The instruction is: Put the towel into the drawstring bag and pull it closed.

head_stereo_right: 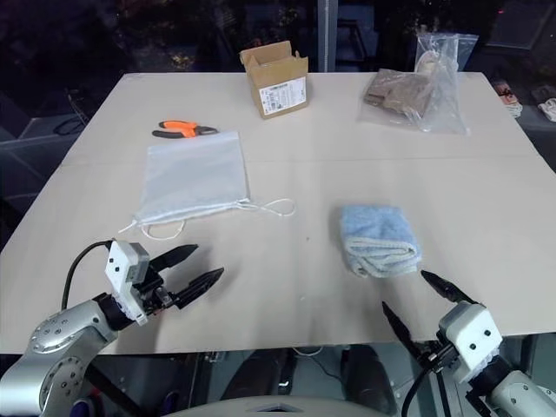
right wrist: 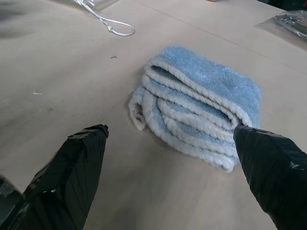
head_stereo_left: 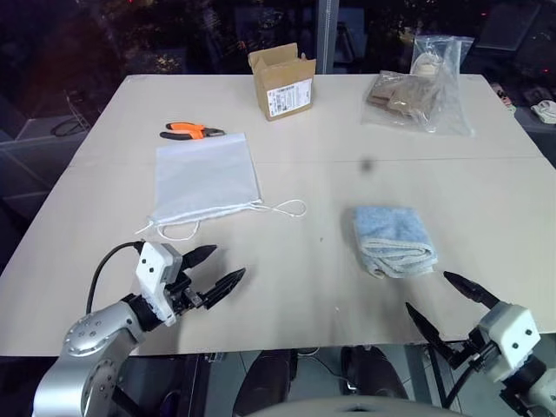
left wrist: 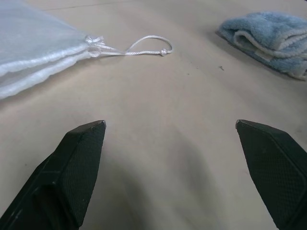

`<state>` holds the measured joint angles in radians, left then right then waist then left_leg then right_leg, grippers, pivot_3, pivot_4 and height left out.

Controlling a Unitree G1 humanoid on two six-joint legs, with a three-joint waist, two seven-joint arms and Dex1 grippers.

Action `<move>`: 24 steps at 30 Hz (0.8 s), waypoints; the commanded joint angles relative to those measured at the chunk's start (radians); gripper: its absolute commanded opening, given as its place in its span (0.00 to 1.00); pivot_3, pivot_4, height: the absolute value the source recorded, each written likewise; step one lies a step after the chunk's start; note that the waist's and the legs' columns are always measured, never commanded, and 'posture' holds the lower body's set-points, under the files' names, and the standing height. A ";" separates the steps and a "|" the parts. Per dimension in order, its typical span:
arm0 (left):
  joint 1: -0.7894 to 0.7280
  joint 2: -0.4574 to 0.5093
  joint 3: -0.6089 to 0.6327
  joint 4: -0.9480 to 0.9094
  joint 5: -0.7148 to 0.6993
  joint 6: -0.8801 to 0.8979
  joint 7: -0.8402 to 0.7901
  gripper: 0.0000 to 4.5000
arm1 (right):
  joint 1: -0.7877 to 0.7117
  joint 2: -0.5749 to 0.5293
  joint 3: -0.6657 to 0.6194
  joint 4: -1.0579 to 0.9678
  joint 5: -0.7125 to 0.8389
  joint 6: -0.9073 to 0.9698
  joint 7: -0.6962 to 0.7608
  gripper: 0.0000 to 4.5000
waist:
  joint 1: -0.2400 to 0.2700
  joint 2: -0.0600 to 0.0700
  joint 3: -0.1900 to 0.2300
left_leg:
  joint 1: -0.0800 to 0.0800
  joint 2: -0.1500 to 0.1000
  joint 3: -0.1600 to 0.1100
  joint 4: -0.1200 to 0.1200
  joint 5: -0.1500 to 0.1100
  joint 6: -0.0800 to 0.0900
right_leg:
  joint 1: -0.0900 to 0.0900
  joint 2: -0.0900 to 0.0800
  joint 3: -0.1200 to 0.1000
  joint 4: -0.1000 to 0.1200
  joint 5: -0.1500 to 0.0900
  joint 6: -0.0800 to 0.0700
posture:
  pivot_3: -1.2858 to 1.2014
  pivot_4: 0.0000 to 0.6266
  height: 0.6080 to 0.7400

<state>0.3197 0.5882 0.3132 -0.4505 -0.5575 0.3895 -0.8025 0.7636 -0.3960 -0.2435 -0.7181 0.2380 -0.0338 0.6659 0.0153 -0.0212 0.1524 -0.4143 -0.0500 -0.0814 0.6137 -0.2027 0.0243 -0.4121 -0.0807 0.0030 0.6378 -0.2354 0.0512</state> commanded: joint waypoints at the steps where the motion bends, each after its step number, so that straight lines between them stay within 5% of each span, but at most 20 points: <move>1: -0.040 0.010 0.048 -0.032 -0.038 0.004 0.029 1.00 | -0.044 -0.001 0.005 0.001 0.013 -0.050 -0.003 1.00 | 0.000 0.000 0.000 | 0.000 0.000 0.000 0.000 0.000 0.000 | 0.000 0.000 0.000 0.000 0.000 0.000 | 0.52 0.24 1.00; 11: -0.195 0.036 0.049 0.018 0.254 -0.171 0.229 1.00 | -0.374 -0.197 0.203 -0.079 0.138 0.040 0.162 1.00 | 0.001 -0.002 0.002 | 0.010 0.003 -0.001 0.004 0.000 0.001 | 0.012 0.001 -0.009 0.000 -0.001 0.001 | 0.52 0.24 1.00; 14: -0.168 0.072 0.025 0.032 0.461 -0.262 0.314 1.00 | -0.427 -0.202 0.235 -0.063 0.168 0.027 0.188 1.00 | 0.002 -0.002 0.003 | 0.011 0.003 -0.002 0.003 0.000 0.000 | 0.013 0.001 -0.010 0.000 0.000 0.000 | 0.52 0.24 1.00; 24: -0.189 0.078 -0.002 0.175 0.637 -0.472 0.378 1.00 | -0.485 -0.139 0.264 -0.083 0.275 0.061 0.137 1.00 | 0.000 -0.002 0.003 | 0.013 0.004 -0.002 0.003 -0.003 -0.004 | 0.015 0.000 -0.010 0.000 -0.001 0.001 | 0.52 0.24 1.00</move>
<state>0.1524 0.6506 0.3047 -0.2894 0.0358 -0.0353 -0.4568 0.2885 -0.5383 0.0229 -0.7645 0.4808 0.0230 0.8140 0.0156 -0.0233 0.1555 -0.4011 -0.0464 -0.0833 0.6164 -0.2057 0.0205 -0.3974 -0.0805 -0.0066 0.6375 -0.2359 0.0524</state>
